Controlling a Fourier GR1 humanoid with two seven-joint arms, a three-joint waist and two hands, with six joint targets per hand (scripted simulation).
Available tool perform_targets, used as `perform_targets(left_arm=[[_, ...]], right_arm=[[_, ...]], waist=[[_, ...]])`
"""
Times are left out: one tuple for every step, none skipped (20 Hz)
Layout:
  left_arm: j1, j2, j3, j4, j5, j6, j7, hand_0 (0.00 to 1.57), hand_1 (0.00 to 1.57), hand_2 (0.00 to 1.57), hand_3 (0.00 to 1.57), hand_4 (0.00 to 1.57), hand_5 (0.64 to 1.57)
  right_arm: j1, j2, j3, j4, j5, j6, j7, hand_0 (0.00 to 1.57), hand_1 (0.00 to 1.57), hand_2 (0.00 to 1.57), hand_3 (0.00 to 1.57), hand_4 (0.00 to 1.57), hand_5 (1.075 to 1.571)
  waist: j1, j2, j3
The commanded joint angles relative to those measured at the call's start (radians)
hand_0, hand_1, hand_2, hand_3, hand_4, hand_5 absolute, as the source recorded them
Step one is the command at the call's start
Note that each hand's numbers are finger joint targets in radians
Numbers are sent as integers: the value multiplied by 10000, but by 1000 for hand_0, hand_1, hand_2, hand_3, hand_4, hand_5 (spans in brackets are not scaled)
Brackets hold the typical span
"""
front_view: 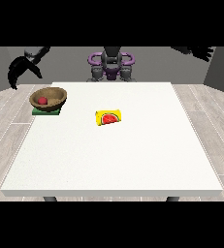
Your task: Pick the cup and pour the ball into the bowl, then pick the bowl and place it on the pad
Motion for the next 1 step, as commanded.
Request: perform_targets(left_arm=[[409,-567,-500,289,-370,514,850,0,0,0,0,902,1559]], right_arm=[[-400,731,450,-689,-136,678,500,0,0,0,0,476,1434]], waist=[[-582,-1904,-20]])
